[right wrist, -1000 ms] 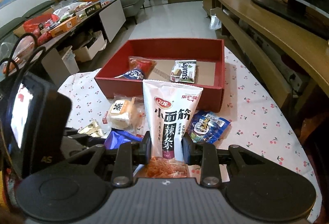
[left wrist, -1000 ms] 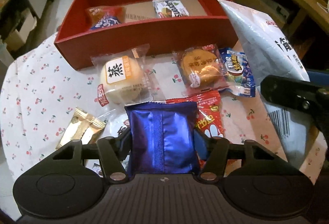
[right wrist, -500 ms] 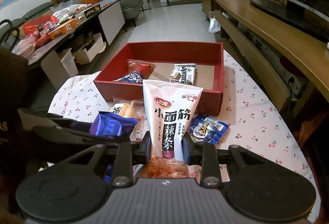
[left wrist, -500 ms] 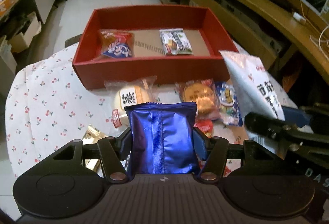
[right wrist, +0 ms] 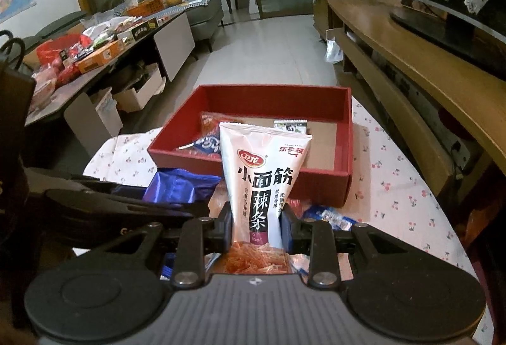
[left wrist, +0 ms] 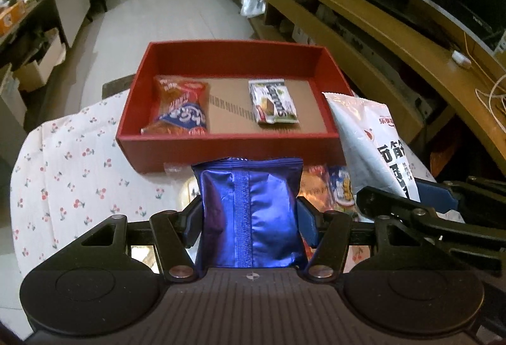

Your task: Organize snacks

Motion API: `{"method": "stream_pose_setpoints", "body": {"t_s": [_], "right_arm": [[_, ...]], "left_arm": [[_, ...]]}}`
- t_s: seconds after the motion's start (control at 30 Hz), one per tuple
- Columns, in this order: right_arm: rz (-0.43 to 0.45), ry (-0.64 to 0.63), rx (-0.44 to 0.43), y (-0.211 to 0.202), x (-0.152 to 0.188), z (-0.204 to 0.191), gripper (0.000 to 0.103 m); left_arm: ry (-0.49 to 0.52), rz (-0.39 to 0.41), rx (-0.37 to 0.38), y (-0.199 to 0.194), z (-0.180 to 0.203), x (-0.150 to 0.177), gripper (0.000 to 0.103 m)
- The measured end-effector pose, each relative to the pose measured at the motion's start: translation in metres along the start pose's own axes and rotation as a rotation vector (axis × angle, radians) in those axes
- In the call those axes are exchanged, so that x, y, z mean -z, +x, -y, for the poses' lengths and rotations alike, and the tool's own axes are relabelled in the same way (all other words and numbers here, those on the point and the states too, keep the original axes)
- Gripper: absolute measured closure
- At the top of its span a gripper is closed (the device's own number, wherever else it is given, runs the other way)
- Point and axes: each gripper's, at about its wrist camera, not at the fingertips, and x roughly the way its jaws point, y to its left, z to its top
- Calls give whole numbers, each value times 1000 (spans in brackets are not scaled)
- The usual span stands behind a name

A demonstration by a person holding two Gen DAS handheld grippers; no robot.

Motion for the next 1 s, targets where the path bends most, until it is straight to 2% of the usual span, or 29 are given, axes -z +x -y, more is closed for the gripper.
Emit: {"method": "stream_pose_setpoints", "body": {"t_s": [0.33,0.7,1.0], "right_arm": [[20,7,10,20,-35,5,57],[25,28,5,78,-89,18,57],[-37,11,16,136,-96,25,57]], "left_arm": [[-10,38,-25,10,-6,-38,36],[-32,78,-82,46,-21,-96,36],[-54,20,-123,97,-37,-107,37]]}}
